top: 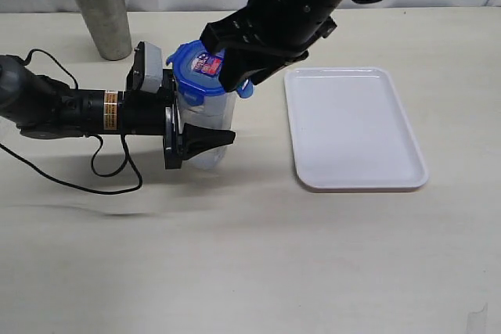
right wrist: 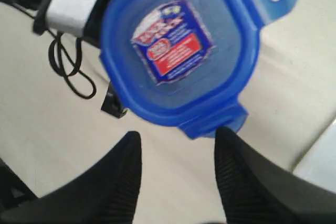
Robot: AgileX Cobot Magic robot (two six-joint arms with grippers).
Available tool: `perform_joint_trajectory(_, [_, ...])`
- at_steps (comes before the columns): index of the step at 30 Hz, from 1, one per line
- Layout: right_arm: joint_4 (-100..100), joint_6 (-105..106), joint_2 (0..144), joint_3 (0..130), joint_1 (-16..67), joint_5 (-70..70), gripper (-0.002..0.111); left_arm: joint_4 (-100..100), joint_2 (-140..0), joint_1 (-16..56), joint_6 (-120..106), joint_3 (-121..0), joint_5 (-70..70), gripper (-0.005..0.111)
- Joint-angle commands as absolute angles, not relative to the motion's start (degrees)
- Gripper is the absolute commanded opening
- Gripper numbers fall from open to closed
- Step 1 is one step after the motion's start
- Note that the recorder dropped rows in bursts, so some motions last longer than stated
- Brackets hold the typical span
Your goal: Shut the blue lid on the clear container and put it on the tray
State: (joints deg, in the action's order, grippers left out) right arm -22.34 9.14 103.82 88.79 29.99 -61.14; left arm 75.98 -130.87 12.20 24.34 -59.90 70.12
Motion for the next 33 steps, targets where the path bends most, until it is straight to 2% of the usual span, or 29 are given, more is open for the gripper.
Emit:
perform_joint_trajectory(1, [-27.4, 11.01, 103.14, 83.71, 28.64, -52.78, 0.042, 75.85, -130.48, 12.32, 24.92, -60.16, 69.96, 0.0])
perform_joint_trajectory(16, [-44.76, 18.4, 107.79, 79.78, 28.64, -42.41, 0.042, 75.87, -130.48, 12.32, 22.5, -60.16, 69.96, 0.0])
perform_joint_trajectory(25, [-60.81, 30.03, 113.38, 78.97, 28.64, -43.3, 0.042, 76.64, -130.48, 12.43, 19.75, -60.16, 69.96, 0.0])
perform_joint_trajectory(33, [-58.38, 31.25, 112.74, 78.97, 28.64, -43.77, 0.042, 76.66, -130.48, 12.41, 19.62, -60.16, 69.96, 0.0])
